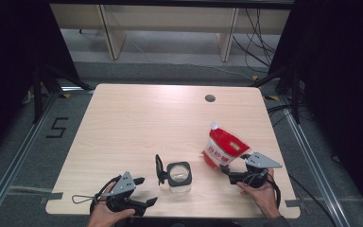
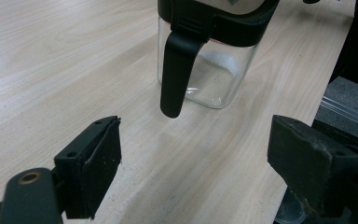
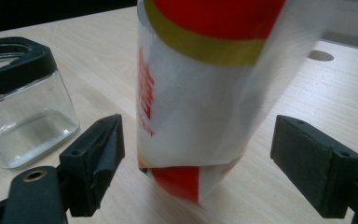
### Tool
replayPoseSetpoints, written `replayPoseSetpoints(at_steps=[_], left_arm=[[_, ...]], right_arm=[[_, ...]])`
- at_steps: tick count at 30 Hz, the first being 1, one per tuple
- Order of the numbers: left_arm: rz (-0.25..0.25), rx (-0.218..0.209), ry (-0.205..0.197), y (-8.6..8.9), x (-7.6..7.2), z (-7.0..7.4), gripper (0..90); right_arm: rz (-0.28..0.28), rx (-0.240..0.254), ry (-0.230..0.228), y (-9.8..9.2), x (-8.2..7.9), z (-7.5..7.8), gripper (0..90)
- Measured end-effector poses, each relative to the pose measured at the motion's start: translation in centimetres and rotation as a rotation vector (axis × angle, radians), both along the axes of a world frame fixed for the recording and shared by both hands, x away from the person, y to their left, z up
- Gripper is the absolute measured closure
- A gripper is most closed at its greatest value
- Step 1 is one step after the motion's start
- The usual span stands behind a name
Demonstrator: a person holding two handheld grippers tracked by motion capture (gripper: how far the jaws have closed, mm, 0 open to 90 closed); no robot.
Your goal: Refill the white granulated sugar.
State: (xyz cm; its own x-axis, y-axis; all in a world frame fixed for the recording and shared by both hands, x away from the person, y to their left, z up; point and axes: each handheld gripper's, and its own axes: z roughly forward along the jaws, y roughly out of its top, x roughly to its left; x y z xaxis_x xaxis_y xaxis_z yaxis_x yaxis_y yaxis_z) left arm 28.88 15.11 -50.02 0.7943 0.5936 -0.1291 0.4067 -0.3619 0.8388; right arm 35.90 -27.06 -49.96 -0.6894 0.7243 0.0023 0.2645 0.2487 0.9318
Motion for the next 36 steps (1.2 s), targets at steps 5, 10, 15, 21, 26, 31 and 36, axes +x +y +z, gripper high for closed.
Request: replayPoseSetpoints(at_steps=[5, 10, 15, 21, 26, 31, 36], left_arm=[[-0.010, 0.011, -0.016, 0.1, 0.1, 0.1, 16.9], [-0.007, 0.000, -0.007, 0.0, 0.0, 0.0, 16.9], [-0.013, 0.003, -0.020, 0.0, 0.1, -0.1, 16.9], [-0.018, 0.022, -0.023, 0.1, 0.2, -0.1, 17.0], [-0.017, 0.014, -0.021, 0.0, 0.2, -0.1, 17.1], [-0.009, 0.022, -0.011, 0.0, 0.1, -0.1, 17.2], [-0.009, 0.023, -0.013, 0.0, 0.1, -0.1, 17.5]], right_arm=[[-0.012, 0.004, 0.034, 0.3, 0.2, -0.2, 19.5], [-0.011, 0.025, 0.071, 0.6, 0.4, -0.4, 19.8], [-0.001, 0.019, 0.048, 0.8, 0.9, -0.7, 20.1], [0.025, 0.074, 0.050, 1.3, 1.4, -1.0, 19.7], [0.042, 0.082, 0.032, 2.0, 1.9, -1.3, 19.0], [0.049, 0.109, 0.026, 2.1, 2.5, -1.5, 20.4], [0.030, 0.116, 0.041, 2.3, 2.8, -1.6, 22.1]])
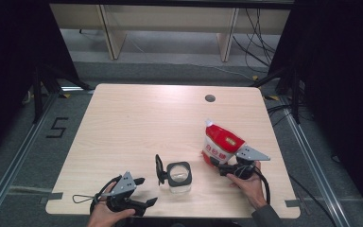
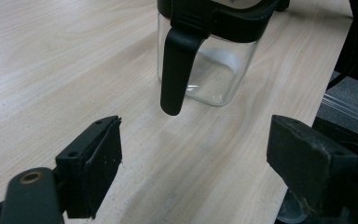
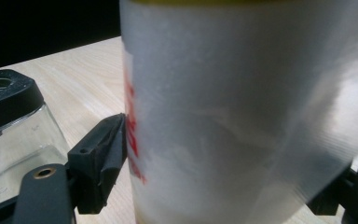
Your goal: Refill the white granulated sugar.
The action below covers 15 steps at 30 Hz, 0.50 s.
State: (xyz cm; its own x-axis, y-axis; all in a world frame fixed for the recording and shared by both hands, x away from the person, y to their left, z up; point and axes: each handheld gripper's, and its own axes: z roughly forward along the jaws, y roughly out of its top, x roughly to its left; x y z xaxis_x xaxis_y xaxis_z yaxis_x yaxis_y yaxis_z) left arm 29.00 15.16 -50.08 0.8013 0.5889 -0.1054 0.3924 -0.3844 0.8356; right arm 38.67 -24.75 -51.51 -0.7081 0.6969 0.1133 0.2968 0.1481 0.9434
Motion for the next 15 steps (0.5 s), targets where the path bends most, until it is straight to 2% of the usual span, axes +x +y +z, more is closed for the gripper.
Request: replayPoseSetpoints(at_steps=[1, 2, 3, 4, 5, 7, 9, 11, 12, 15], left_arm=[[-0.002, -0.007, -0.002, 0.0, 0.0, -0.1, 17.4], [-0.009, -0.002, -0.008, 0.0, 0.1, 0.0, 17.5], [-0.016, -0.002, -0.006, 0.0, 0.1, 0.0, 17.4], [-0.009, -0.005, -0.002, -0.1, 0.0, 0.0, 17.5], [-0.007, -0.006, 0.000, -0.1, 0.0, -0.1, 17.4], [-0.008, -0.003, -0.007, 0.0, 0.0, 0.0, 17.4], [-0.004, 0.003, 0.003, 0.1, 0.0, 0.0, 17.5], [-0.014, 0.001, -0.009, 0.1, 0.1, 0.0, 17.5], [-0.015, 0.002, -0.010, 0.1, 0.1, 0.0, 17.4], [-0.006, -0.011, -0.006, 0.0, 0.0, 0.1, 17.4]], right_arm=[[-0.005, 0.021, -0.004, 0.2, 0.0, 0.0, 22.2], [0.003, 0.001, -0.008, 0.2, 0.2, 0.0, 22.5], [0.006, 0.024, 0.006, 0.3, 0.1, 0.0, 22.6], [0.006, -0.002, -0.004, 0.3, 0.3, 0.0, 21.8], [0.002, 0.012, -0.010, 0.5, 0.4, 0.0, 21.1], [0.013, -0.033, -0.033, 0.7, 0.7, 0.0, 19.2], [0.014, -0.040, -0.064, 1.0, 1.1, -0.1, 18.4], [-0.002, -0.045, -0.033, 1.1, 1.1, 0.0, 20.0], [-0.020, -0.026, -0.038, 1.3, 1.2, -0.1, 21.1], [0.001, -0.048, -0.038, 1.1, 1.5, 0.0, 22.9]])
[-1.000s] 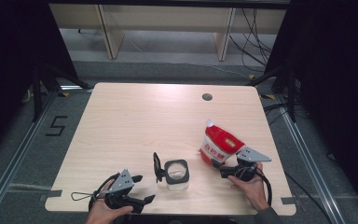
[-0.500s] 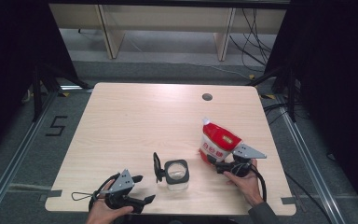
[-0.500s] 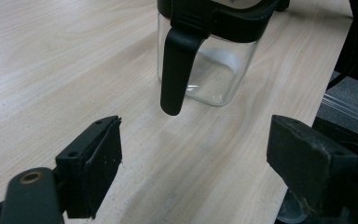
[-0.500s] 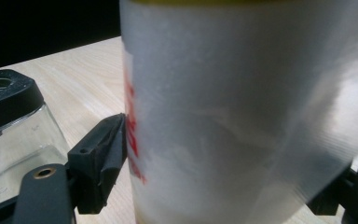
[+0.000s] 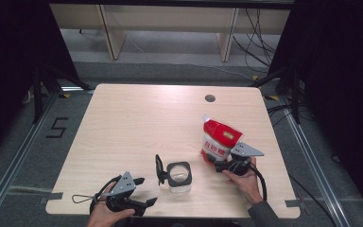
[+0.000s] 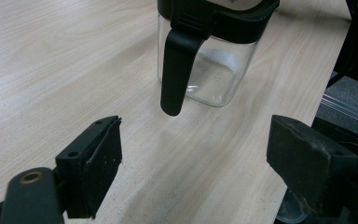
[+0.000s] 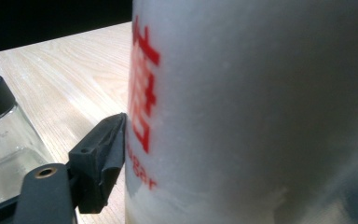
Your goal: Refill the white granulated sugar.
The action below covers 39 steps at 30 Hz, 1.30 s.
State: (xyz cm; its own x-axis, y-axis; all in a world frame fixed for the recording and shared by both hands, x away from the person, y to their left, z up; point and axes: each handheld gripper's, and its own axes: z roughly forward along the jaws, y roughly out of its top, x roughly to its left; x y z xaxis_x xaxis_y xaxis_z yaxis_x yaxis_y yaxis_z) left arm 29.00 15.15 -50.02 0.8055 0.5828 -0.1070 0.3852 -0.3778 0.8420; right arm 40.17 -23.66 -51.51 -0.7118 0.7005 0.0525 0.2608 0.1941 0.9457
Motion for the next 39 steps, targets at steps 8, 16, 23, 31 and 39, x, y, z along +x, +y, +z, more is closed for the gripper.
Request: replayPoseSetpoints(at_steps=[8, 16, 23, 31, 39], left_arm=[[-0.006, -0.002, -0.005, -0.1, 0.0, -0.1, 17.5], [0.006, -0.005, 0.011, -0.1, -0.1, -0.1, 17.5], [0.005, -0.002, 0.006, -0.1, -0.1, -0.1, 17.5], [0.004, -0.002, 0.004, 0.0, -0.1, 0.0, 17.5], [0.004, -0.004, 0.004, -0.1, -0.1, 0.0, 17.5]], right_arm=[[0.010, -0.011, -0.006, 0.0, 0.1, 0.0, 24.4], [0.013, -0.033, 0.007, 0.2, 0.0, 0.0, 26.0], [0.021, -0.040, -0.033, 0.9, 0.1, -0.1, 26.2], [0.030, -0.037, -0.037, 1.1, 0.5, -0.1, 25.7], [0.000, -0.023, -0.031, 1.6, 0.3, -0.1, 25.8]])
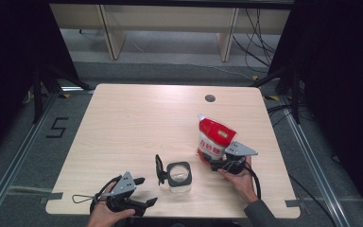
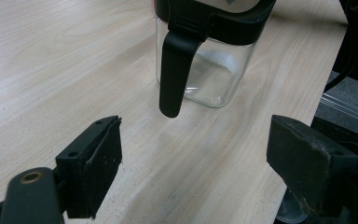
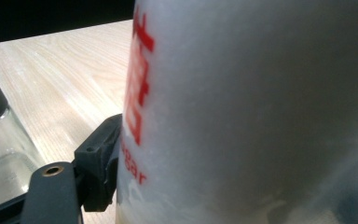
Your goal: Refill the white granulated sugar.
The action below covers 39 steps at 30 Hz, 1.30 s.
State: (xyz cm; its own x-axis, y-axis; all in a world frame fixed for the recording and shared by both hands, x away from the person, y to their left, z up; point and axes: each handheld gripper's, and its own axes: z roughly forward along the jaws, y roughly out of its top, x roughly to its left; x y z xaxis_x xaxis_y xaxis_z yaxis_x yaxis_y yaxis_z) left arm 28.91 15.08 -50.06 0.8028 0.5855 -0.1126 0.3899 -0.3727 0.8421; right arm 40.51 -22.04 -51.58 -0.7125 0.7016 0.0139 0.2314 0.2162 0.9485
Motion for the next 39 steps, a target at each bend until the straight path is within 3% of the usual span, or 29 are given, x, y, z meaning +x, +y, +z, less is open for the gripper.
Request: replayPoseSetpoints(at_steps=[1, 3, 9, 10, 11, 12, 13, 14, 17, 18, 20, 21, 22, 23, 24, 25, 26, 27, 28, 29, 31, 32, 34, 35, 37, 38, 39], left_arm=[[0.000, 0.000, 0.000, 0.0, 0.0, 0.0, 17.5], [-0.002, -0.004, -0.002, 0.0, 0.0, 0.0, 17.5], [-0.002, 0.001, -0.001, 0.0, 0.0, 0.1, 17.5], [-0.002, 0.001, -0.001, 0.0, 0.0, 0.1, 17.5], [-0.005, -0.002, 0.001, 0.1, 0.0, 0.1, 17.5], [0.004, -0.021, 0.004, -0.1, -0.1, 0.0, 17.5], [0.005, -0.022, 0.003, 0.0, -0.1, 0.0, 17.6], [0.000, -0.005, -0.008, 0.1, -0.1, 0.1, 17.5], [-0.009, 0.010, -0.015, 0.3, 0.0, 0.3, 17.6], [0.004, -0.001, -0.002, 0.4, -0.1, 0.3, 17.7], [-0.011, 0.002, -0.021, 0.5, 0.0, 0.3, 18.0], [-0.003, 0.004, -0.015, 0.5, 0.0, 0.3, 18.0], [0.006, -0.025, -0.004, 0.4, -0.1, 0.3, 18.2], [0.010, -0.025, -0.004, 0.4, -0.1, 0.3, 18.2], [0.007, -0.024, -0.004, 0.4, -0.1, 0.3, 18.3], [0.005, 0.005, -0.012, 0.6, 0.0, 0.3, 18.3], [0.001, -0.006, -0.003, 0.5, 0.0, 0.3, 18.4], [0.001, -0.013, -0.002, 0.5, 0.0, 0.3, 18.4], [-0.005, 0.001, -0.016, 0.5, 0.0, 0.3, 18.3], [-0.009, -0.017, -0.019, 0.4, 0.0, 0.3, 18.4], [-0.015, -0.001, -0.022, 0.6, 0.0, 0.4, 18.4], [-0.004, -0.020, -0.017, 0.5, 0.0, 0.3, 18.3], [-0.012, -0.008, -0.014, 0.6, 0.0, 0.4, 18.4], [-0.004, -0.015, -0.021, 0.5, 0.0, 0.3, 18.3], [-0.007, -0.014, -0.020, 0.5, 0.0, 0.3, 18.4], [-0.007, -0.014, -0.019, 0.5, 0.0, 0.3, 18.4], [-0.012, -0.014, -0.023, 0.5, 0.0, 0.3, 18.4]], right_arm=[[-0.004, -0.020, 0.000, 0.0, 0.0, 0.1, 25.8], [0.002, -0.007, -0.019, 0.1, 0.1, 0.0, 25.8], [-0.031, 0.002, -0.019, 0.5, -0.2, 0.0, 27.6], [-0.012, -0.010, -0.027, 0.5, 0.0, 0.1, 28.4], [-0.035, -0.026, -0.033, 0.6, -0.1, 0.2, 29.1], [-0.029, -0.019, -0.012, 0.8, -0.3, 0.3, 29.9], [-0.030, -0.032, -0.020, 0.7, -0.3, 0.4, 30.7], [-0.030, -0.038, -0.032, 0.7, -0.3, 0.5, 31.7], [-0.045, -0.031, -0.007, 1.0, -0.9, 0.7, 32.7], [-0.029, -0.044, -0.017, 0.9, -0.8, 0.7, 32.9], [-0.021, -0.061, -0.038, 0.7, -0.9, 0.8, 33.3], [-0.037, -0.041, -0.003, 0.7, -1.2, 0.9, 33.6], [-0.033, -0.034, 0.003, 0.5, -1.5, 1.0, 33.7], [-0.018, -0.063, -0.026, 0.2, -1.4, 1.1, 33.8], [-0.028, -0.060, -0.005, 0.3, -1.9, 1.1, 33.8], [-0.019, -0.084, -0.035, 0.0, -1.8, 1.3, 33.9], [-0.033, -0.064, -0.008, 0.1, -2.2, 1.3, 34.1], [-0.007, -0.062, -0.033, -0.2, -2.0, 1.4, 34.2], [-0.015, -0.067, -0.035, -0.3, -2.1, 1.5, 34.3], [-0.021, -0.069, -0.035, -0.3, -2.3, 1.6, 34.4], [-0.004, -0.044, -0.028, -0.3, -2.5, 1.7, 34.7], [0.000, -0.060, -0.033, -0.4, -2.7, 1.9, 34.7], [-0.003, -0.045, -0.007, -0.6, -3.0, 1.9, 34.8], [0.001, -0.056, -0.016, -0.8, -3.0, 2.0, 34.8], [0.002, -0.040, 0.031, -1.0, -3.5, 2.0, 34.8], [0.003, -0.053, -0.015, -1.3, -3.3, 1.9, 34.8], [0.003, -0.052, -0.014, -1.3, -3.4, 1.9, 34.8]])
